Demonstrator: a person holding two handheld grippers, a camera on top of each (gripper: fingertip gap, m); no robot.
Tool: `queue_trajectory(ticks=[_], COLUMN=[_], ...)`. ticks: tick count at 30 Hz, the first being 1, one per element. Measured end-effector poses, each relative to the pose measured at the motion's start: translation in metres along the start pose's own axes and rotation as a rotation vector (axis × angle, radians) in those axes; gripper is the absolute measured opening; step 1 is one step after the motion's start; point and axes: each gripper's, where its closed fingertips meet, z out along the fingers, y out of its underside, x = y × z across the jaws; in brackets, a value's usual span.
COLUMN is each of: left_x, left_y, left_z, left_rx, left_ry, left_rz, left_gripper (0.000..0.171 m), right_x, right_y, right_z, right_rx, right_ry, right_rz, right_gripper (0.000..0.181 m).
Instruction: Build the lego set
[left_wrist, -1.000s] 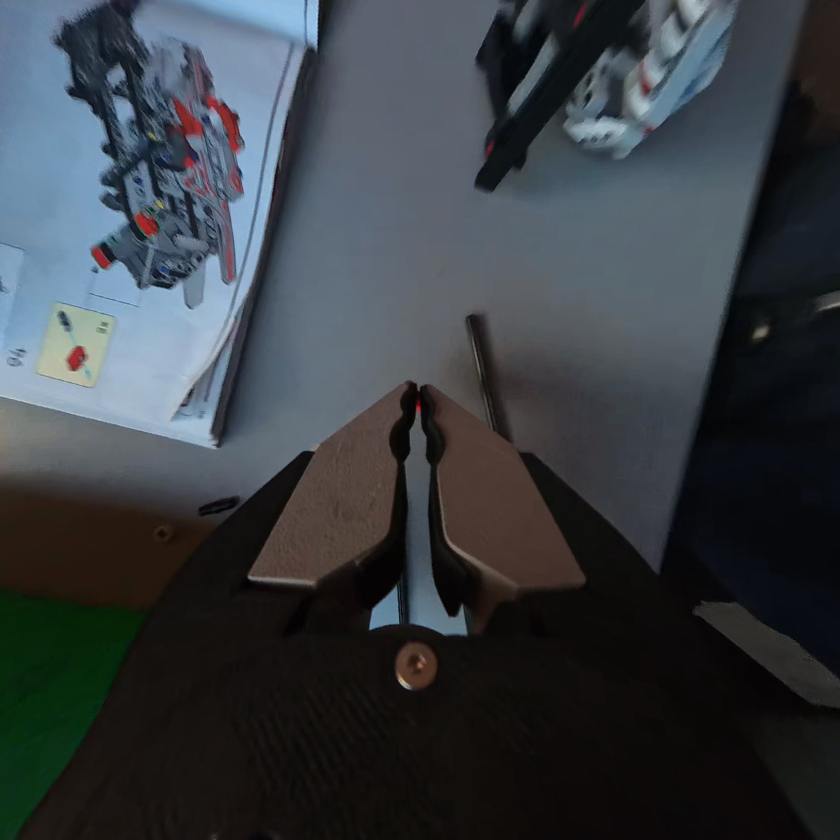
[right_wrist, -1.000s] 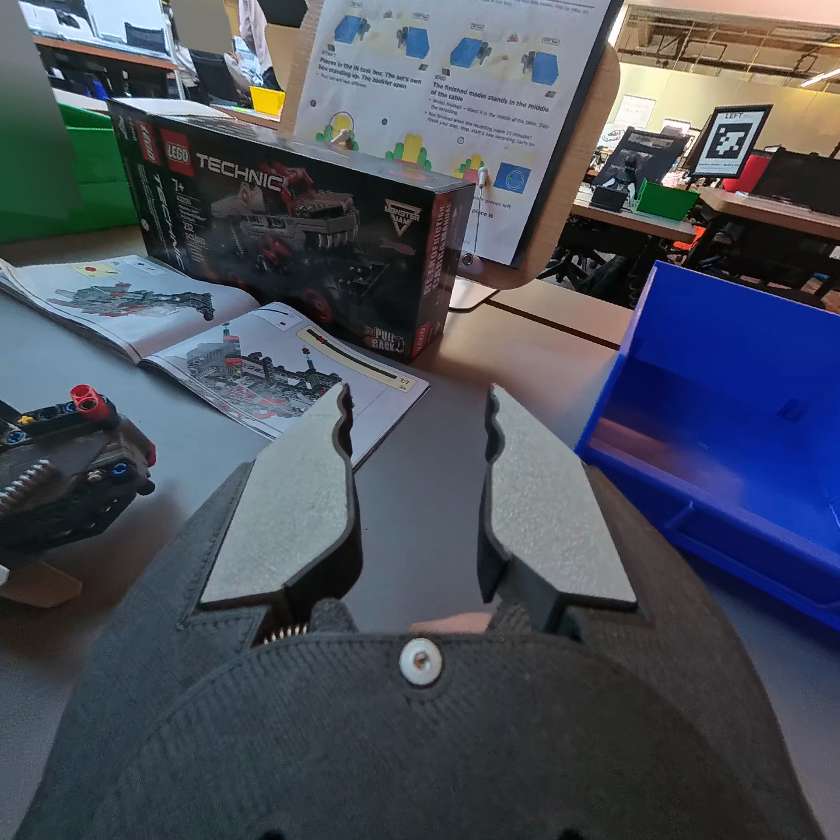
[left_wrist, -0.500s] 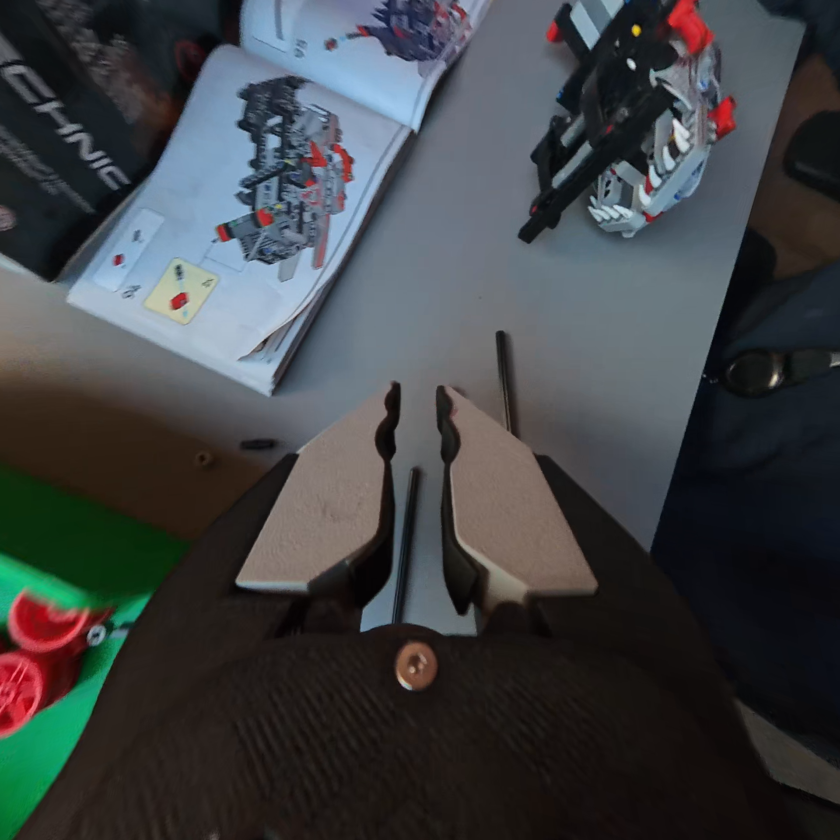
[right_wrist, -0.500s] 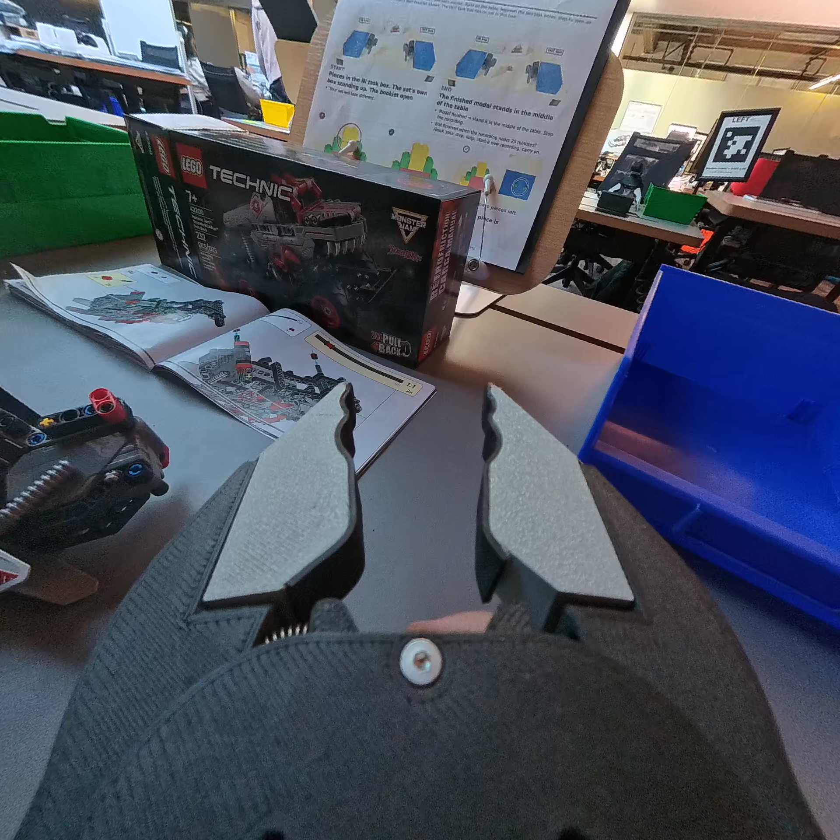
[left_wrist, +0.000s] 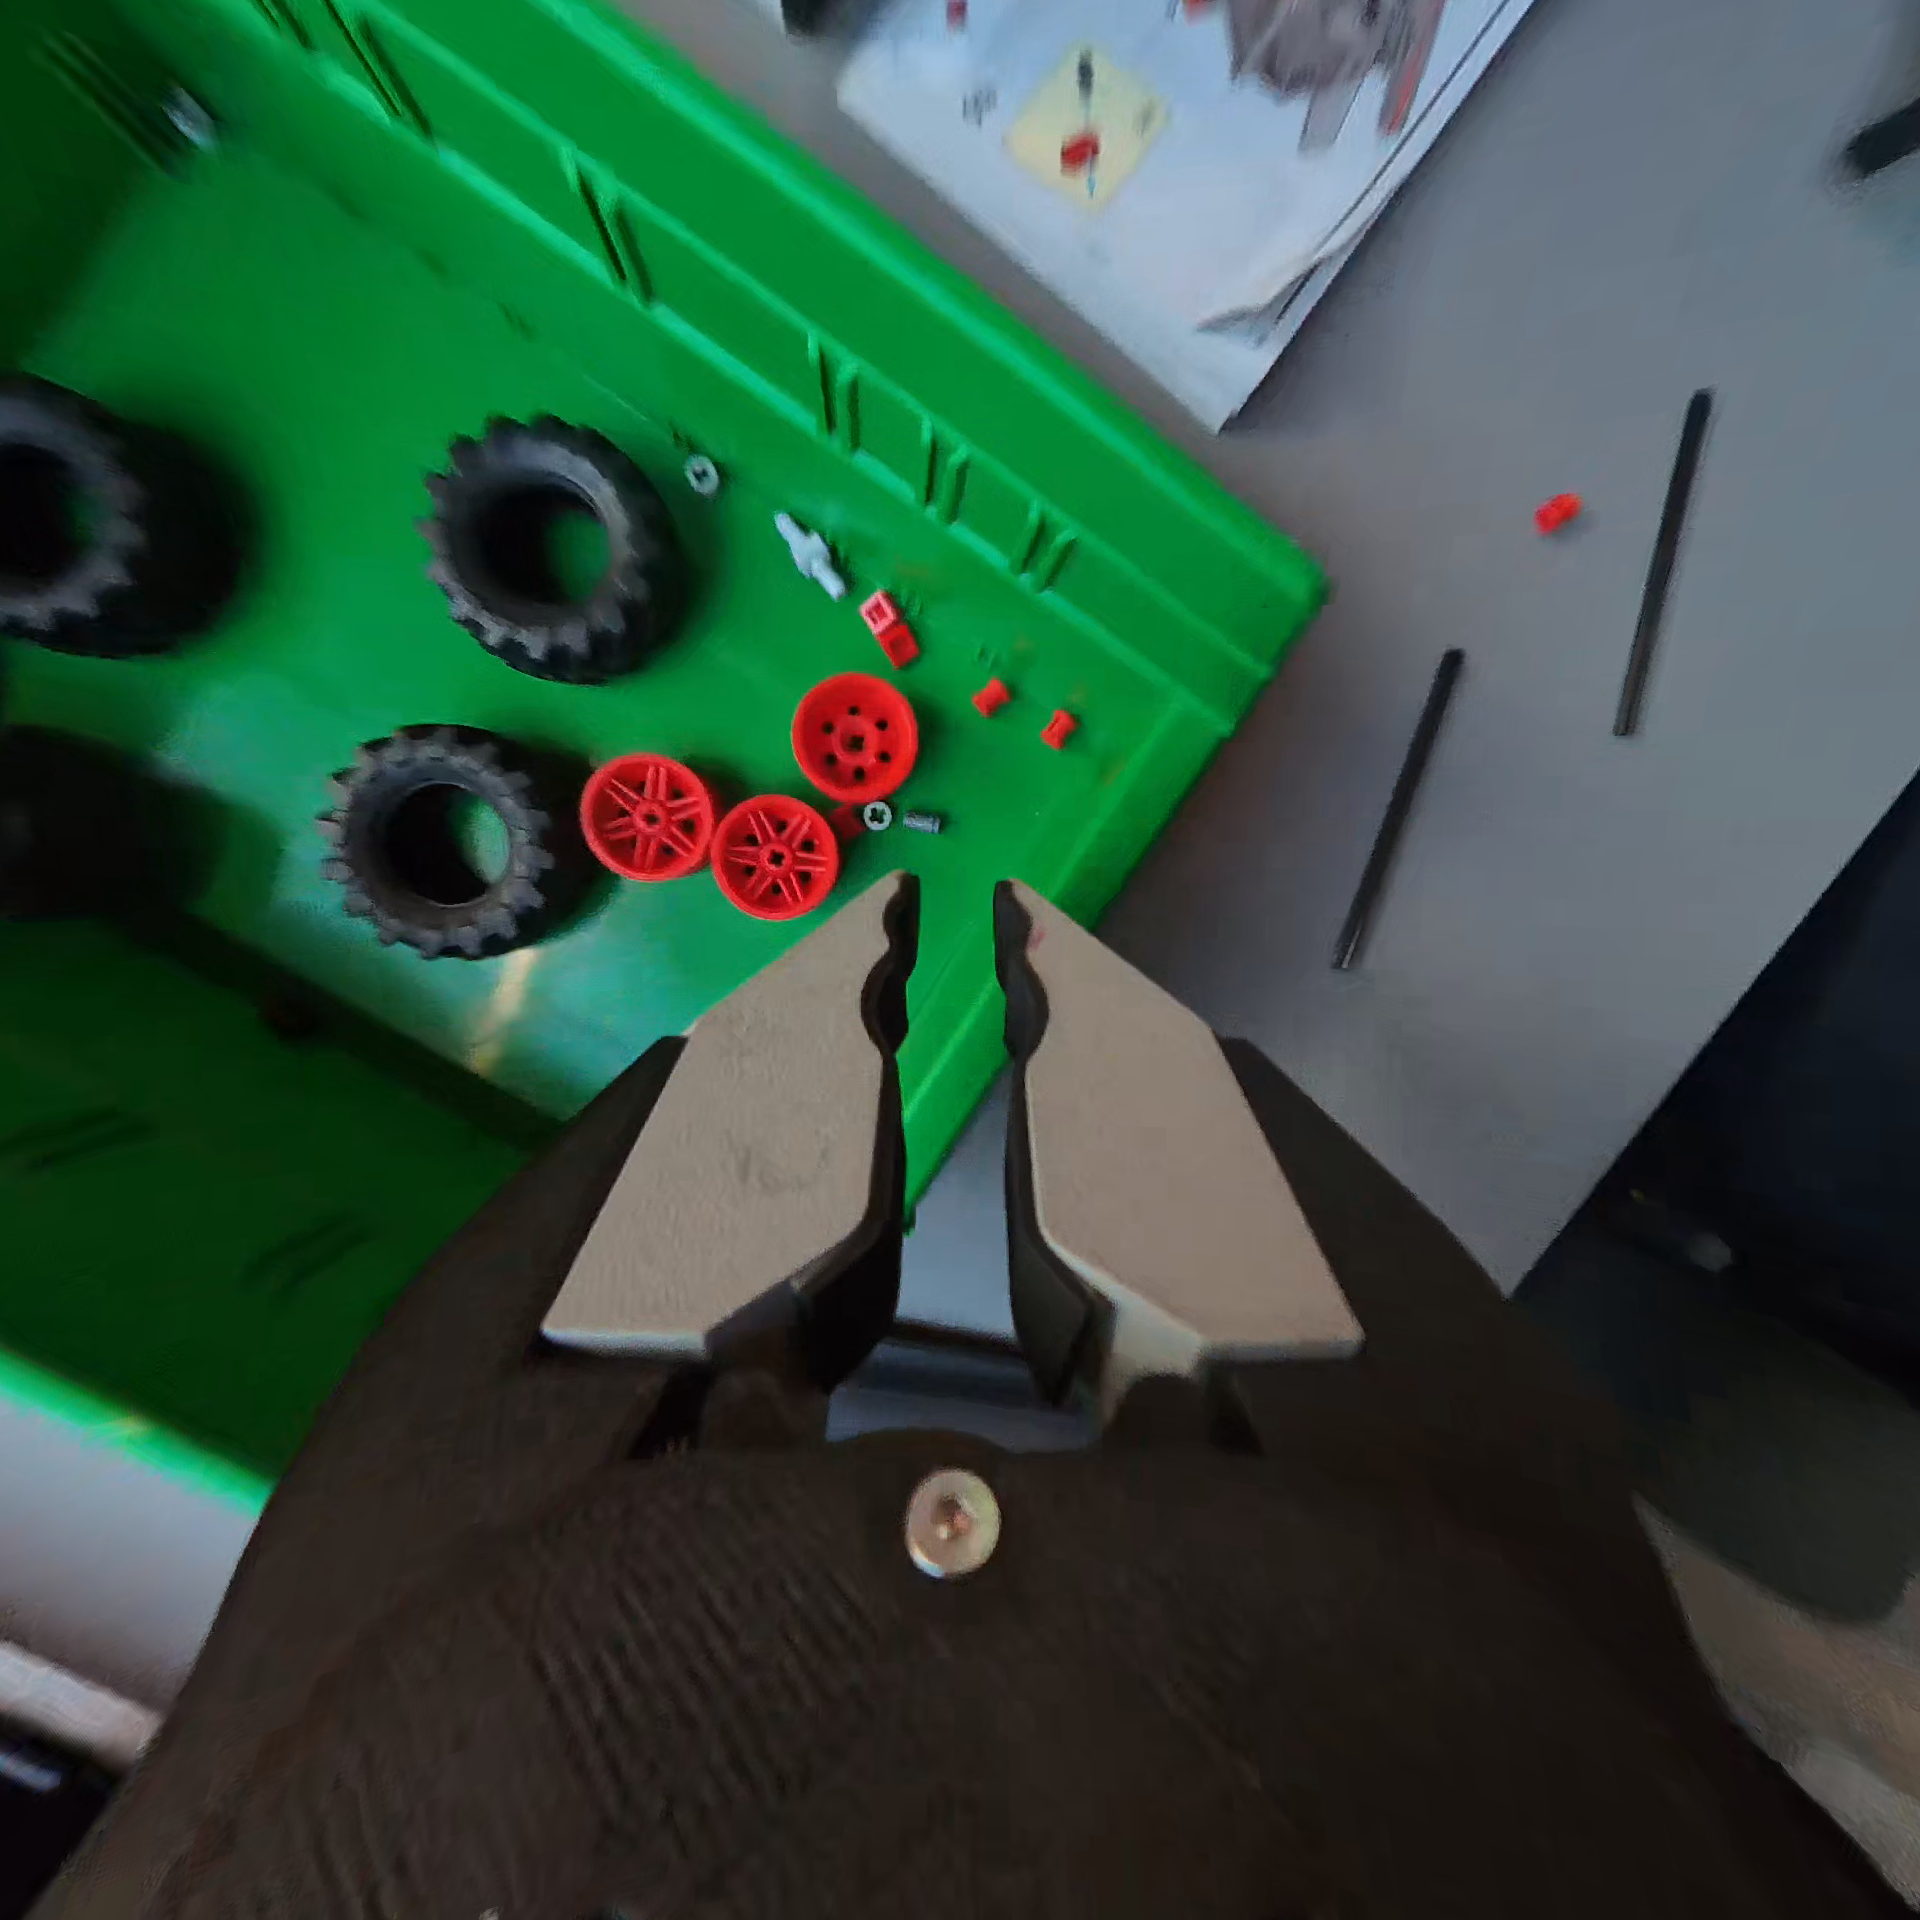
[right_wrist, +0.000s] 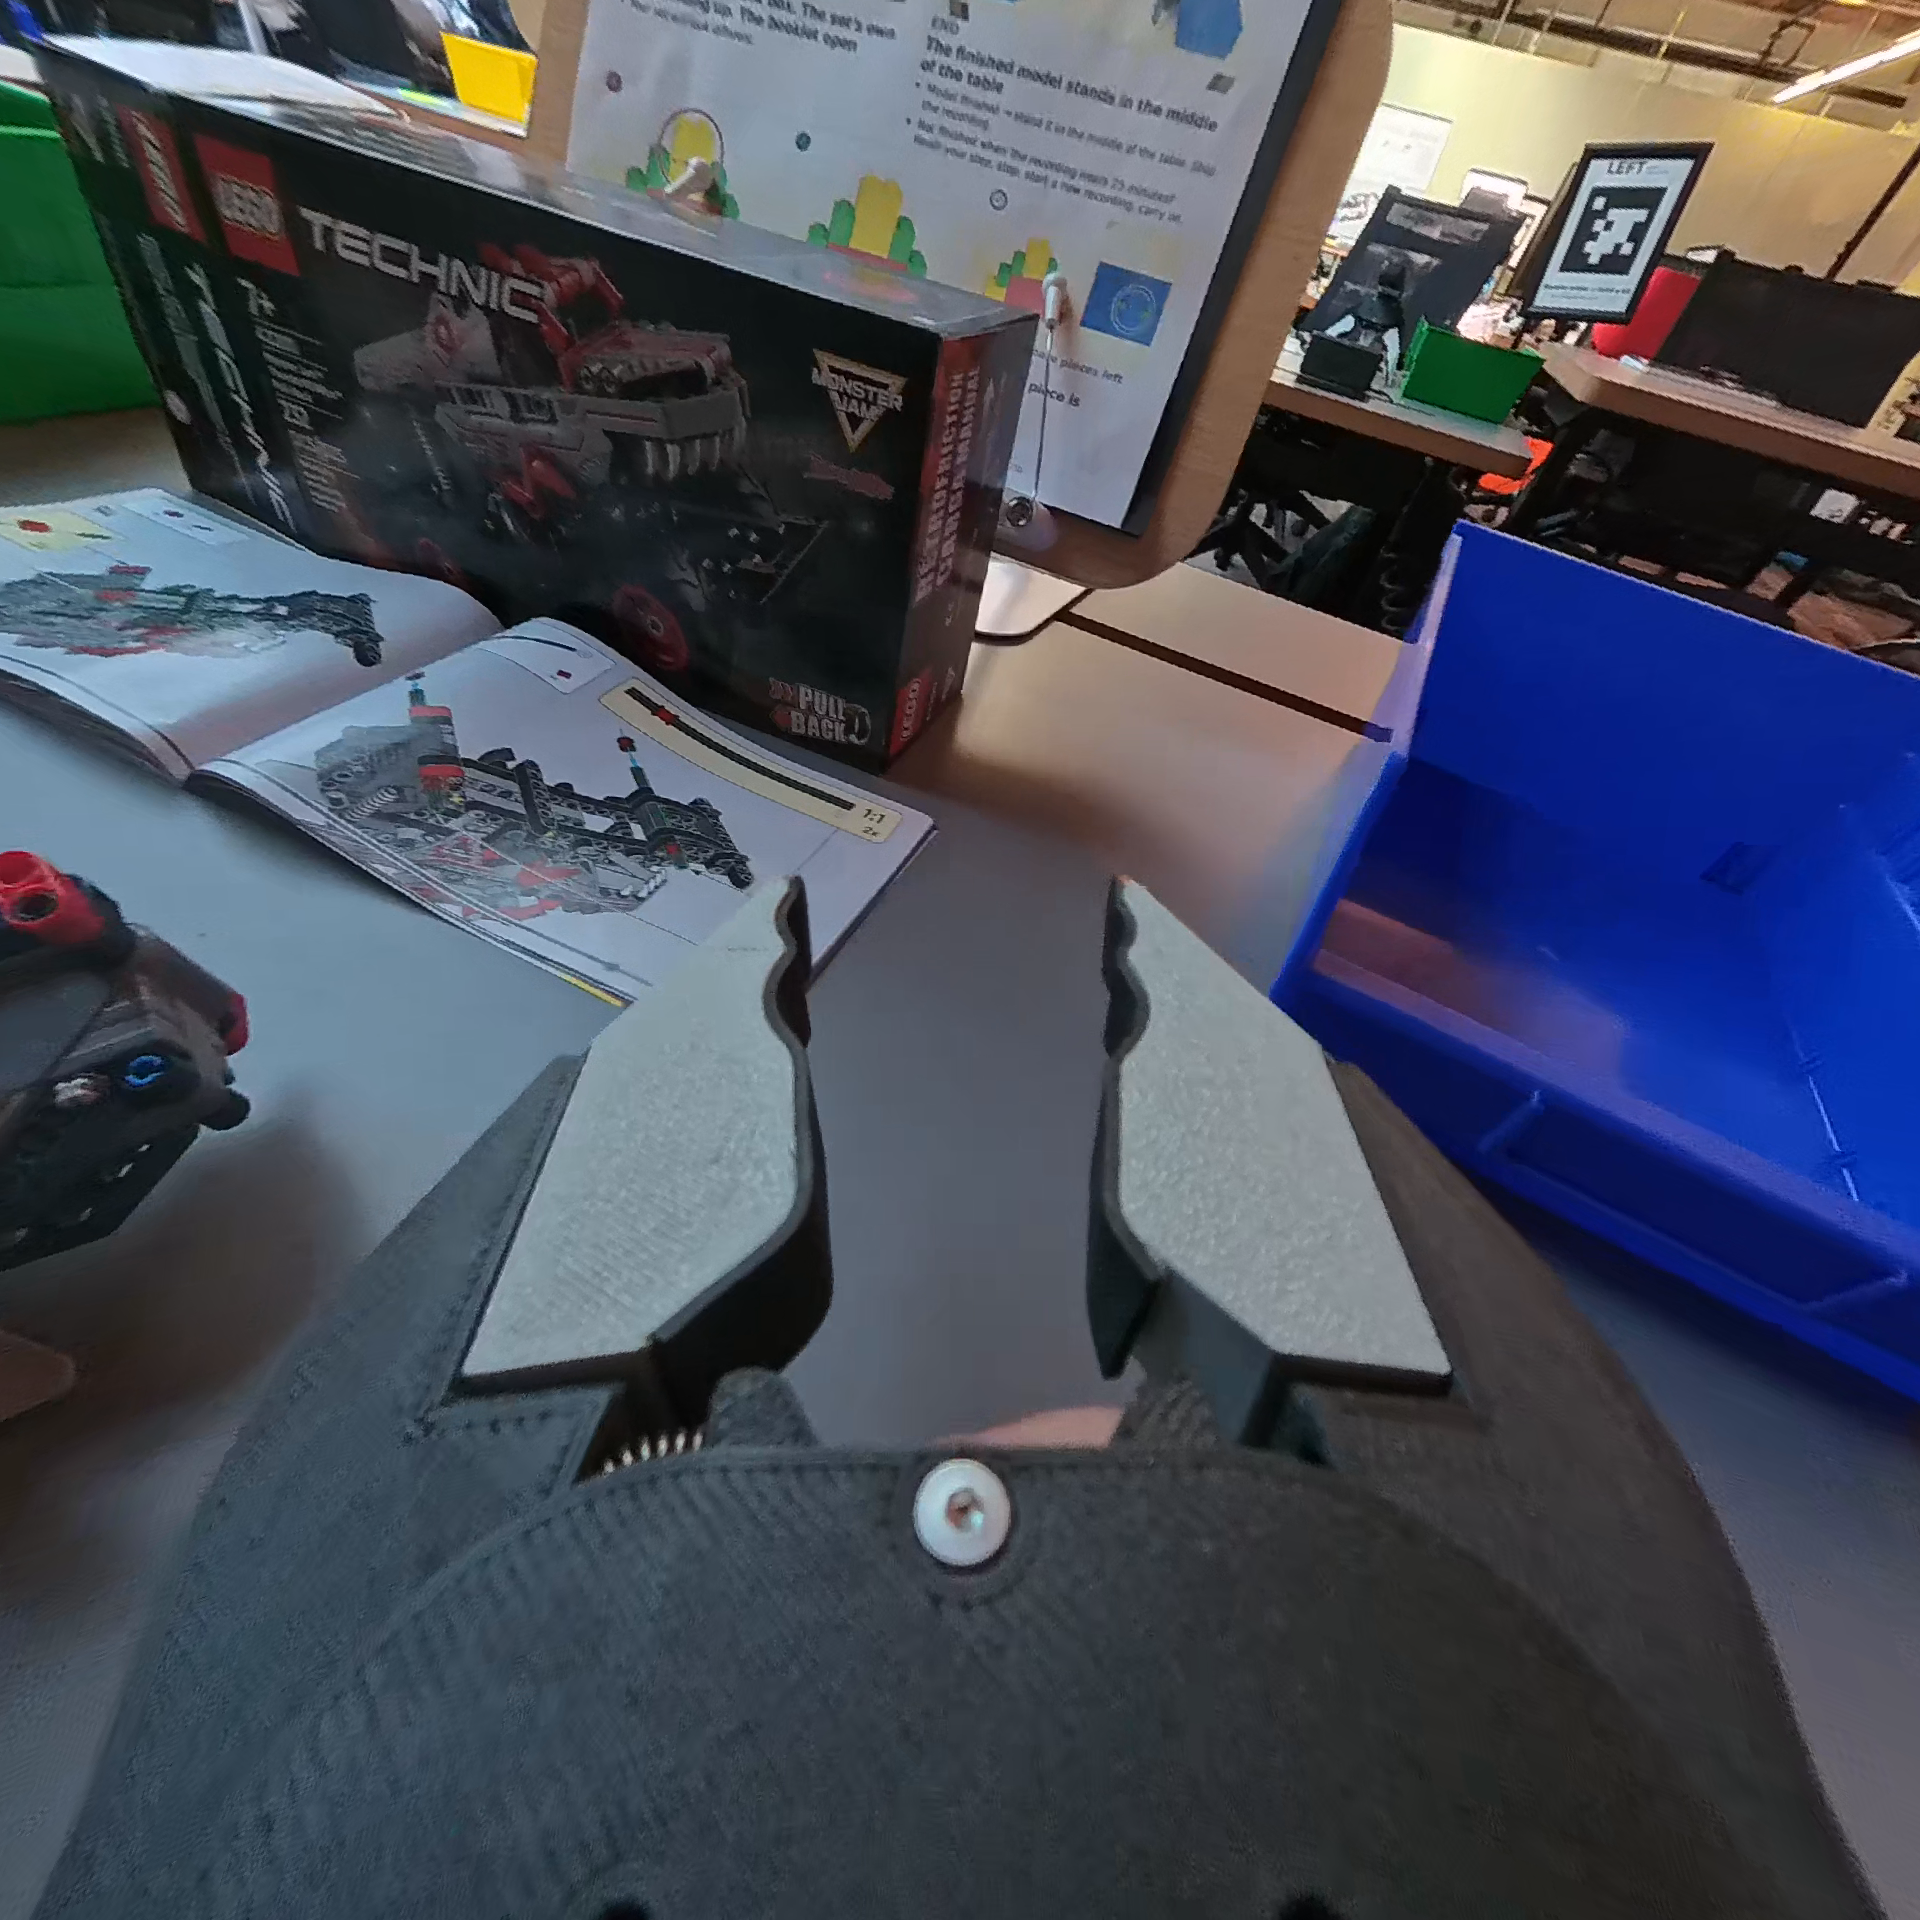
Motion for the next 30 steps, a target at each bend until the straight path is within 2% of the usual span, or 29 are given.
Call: queue_trajectory(ticks=[2, 4, 6, 9, 11, 14, 18, 21, 25, 30], left_x=[-0.002, -0.014, -0.038, -0.065, -0.084, -0.083, -0.096, -0.098, -0.101, -0.110], left_y=[0.011, 0.021, 0.035, 0.045, 0.061, 0.070, 0.082, 0.093, 0.099, 0.109], left_z=[0.021, 0.032, 0.023, -0.008, -0.020, -0.011, -0.002, 0.006, 0.015, 0.014], left_rx=[-0.118, -0.207, -0.297, -0.337, -0.468, -0.586, -0.772, -0.875, -0.916, -1.054], left_ry=[0.060, 0.045, -0.047, -0.120, -0.183, -0.156, -0.250, -0.256, -0.244, -0.225], left_rz=[-0.016, 0.035, 0.103, 0.113, 0.153, 0.251, 0.461, 0.457, 0.441, 0.434], left_gripper=[0.014, 0.009, 0.007, 0.008, 0.015, 0.020, 0.028, 0.025, 0.018, 0.010], right_x=[0.002, 0.003, 0.004, 0.004, 0.003, 0.003, 0.002, -0.001, -0.004, -0.006], right_y=[0.002, 0.003, 0.005, 0.006, 0.008, 0.007, 0.003, 0.001, -0.003, -0.010], right_z=[0.001, 0.002, 0.003, 0.004, 0.005, 0.005, 0.002, 0.001, -0.002, -0.007], right_rx=[-0.015, -0.027, -0.037, -0.049, -0.058, -0.049, -0.024, -0.004, 0.027, 0.073], right_ry=[0.023, 0.038, 0.050, 0.048, 0.042, 0.039, 0.029, 0.010, -0.019, -0.056], right_rz=[-0.013, -0.026, -0.034, -0.035, -0.037, -0.038, -0.032, -0.029, -0.014, 0.017], right_gripper=[0.054, 0.054, 0.054, 0.054, 0.055, 0.054, 0.054, 0.053, 0.053, 0.053])
